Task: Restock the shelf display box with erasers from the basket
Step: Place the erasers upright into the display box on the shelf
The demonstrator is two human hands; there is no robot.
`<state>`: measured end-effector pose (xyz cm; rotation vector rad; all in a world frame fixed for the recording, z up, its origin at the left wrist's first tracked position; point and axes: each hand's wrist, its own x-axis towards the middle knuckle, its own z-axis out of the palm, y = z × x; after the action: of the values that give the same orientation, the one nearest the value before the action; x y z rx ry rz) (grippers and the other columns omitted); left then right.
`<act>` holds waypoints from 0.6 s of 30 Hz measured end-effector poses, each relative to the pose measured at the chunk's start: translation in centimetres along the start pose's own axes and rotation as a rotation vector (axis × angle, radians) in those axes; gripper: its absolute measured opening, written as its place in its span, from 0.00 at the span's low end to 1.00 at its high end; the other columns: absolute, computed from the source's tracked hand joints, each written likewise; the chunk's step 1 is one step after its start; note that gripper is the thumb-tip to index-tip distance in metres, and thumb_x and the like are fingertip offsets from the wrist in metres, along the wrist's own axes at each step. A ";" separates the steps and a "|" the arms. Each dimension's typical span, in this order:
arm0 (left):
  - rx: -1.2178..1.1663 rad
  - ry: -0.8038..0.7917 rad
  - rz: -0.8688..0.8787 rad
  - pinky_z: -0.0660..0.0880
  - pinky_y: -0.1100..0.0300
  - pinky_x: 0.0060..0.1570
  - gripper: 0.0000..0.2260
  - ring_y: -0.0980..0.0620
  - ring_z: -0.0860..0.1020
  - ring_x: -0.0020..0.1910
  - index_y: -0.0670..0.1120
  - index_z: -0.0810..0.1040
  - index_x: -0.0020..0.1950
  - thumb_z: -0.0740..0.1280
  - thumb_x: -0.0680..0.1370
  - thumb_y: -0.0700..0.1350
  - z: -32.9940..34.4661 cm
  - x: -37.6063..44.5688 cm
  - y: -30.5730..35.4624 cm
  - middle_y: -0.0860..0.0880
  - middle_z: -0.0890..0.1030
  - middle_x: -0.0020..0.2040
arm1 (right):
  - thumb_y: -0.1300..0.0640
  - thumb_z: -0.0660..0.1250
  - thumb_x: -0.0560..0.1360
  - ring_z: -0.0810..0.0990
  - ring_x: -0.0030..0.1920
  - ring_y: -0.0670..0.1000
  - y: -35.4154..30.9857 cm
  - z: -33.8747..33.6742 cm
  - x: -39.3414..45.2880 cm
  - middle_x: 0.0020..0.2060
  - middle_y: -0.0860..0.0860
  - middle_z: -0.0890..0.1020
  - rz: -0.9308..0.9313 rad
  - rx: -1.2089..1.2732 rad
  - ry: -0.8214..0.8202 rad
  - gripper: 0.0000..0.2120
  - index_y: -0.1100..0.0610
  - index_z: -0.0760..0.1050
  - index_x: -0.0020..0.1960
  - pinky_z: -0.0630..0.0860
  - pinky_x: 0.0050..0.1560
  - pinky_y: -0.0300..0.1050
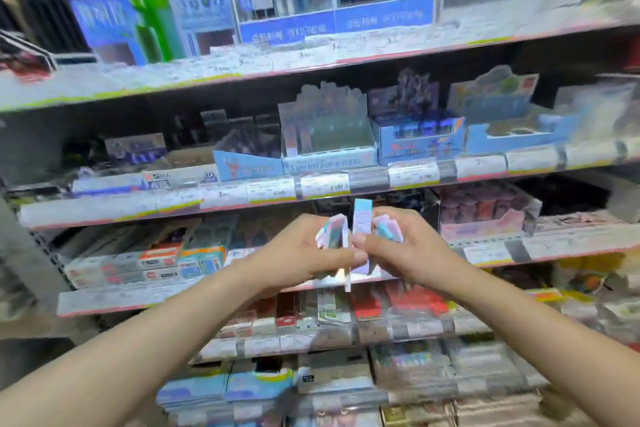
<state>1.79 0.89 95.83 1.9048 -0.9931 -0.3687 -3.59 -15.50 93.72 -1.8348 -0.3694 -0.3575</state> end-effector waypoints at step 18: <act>0.307 0.247 0.027 0.69 0.66 0.29 0.17 0.57 0.72 0.26 0.37 0.78 0.36 0.65 0.73 0.51 -3.1 11.1 1.3 0.52 0.78 0.25 | 0.57 0.67 0.73 0.76 0.37 0.62 1.4 -11.2 11.0 0.33 0.62 0.79 -0.290 -0.257 -0.050 0.15 0.47 0.68 0.56 0.75 0.49 0.51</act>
<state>9.98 -6.10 100.11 2.1457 -0.9482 0.0402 6.32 -25.82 100.30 -2.0464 -0.6522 -0.5814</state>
